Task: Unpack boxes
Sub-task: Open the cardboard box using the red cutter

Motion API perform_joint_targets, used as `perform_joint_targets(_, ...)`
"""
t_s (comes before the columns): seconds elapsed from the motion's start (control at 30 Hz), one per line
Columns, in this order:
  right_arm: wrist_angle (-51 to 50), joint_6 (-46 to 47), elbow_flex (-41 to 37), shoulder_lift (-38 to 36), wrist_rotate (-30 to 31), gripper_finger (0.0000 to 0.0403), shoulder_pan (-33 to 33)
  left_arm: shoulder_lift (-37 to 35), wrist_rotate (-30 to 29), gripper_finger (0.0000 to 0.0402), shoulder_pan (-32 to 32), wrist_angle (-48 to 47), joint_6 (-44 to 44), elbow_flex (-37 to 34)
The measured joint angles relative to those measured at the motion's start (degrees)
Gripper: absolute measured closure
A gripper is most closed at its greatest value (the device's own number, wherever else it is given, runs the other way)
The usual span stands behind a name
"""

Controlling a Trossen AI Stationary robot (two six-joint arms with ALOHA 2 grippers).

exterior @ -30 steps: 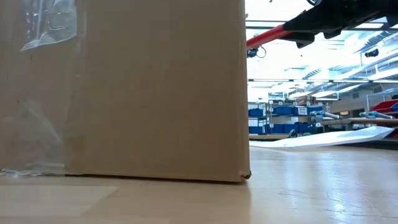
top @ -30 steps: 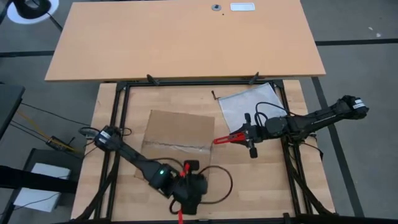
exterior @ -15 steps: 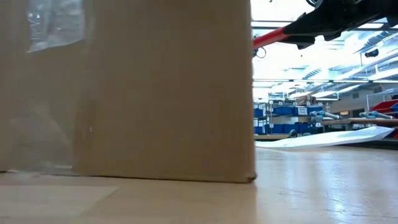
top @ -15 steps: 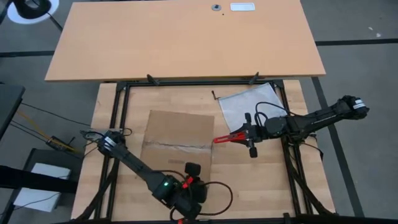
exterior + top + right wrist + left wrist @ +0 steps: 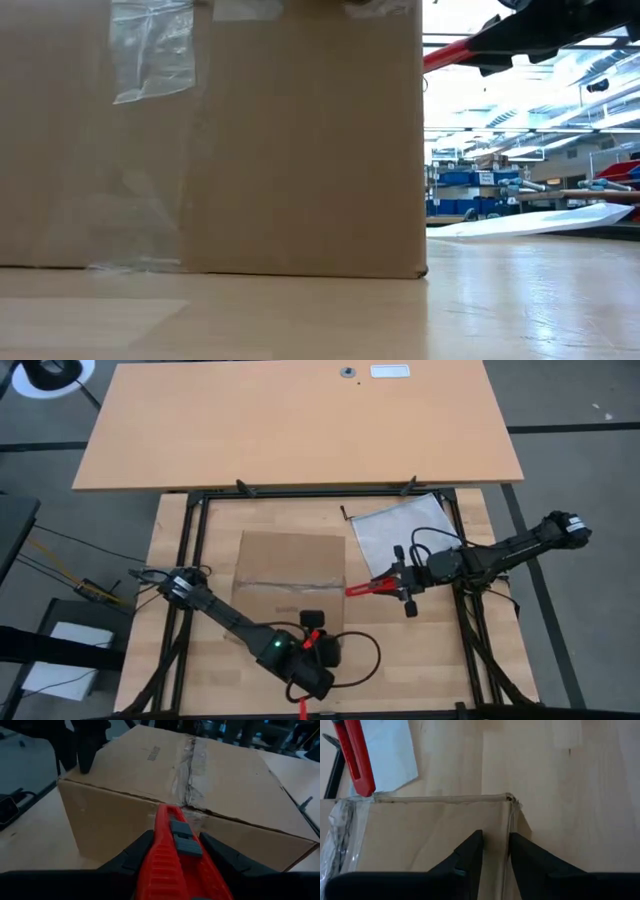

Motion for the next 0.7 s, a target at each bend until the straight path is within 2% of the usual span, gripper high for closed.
perform_joint_targets(0.13,-1.13,0.00,0.13,-1.55,0.26,0.0253,0.51,0.11,0.00,0.0296,0.09,1.38,-0.09,0.05)
perform_joint_targets(0.37,-10.18,-5.07,4.45,-7.36,5.65,0.0262,0.06,0.47,-0.79,0.0296,-0.35,-2.11,-0.82,5.57)
perform_joint_targets(0.5,-10.93,-5.41,7.12,-10.00,6.73,0.0260,-0.21,0.45,-0.36,0.0296,-0.79,-7.10,-4.81,8.20)
perform_joint_targets(0.7,-10.90,-4.49,8.88,-12.35,7.65,0.0250,-0.22,0.44,-0.71,0.0296,-0.46,-7.16,-6.16,13.00)
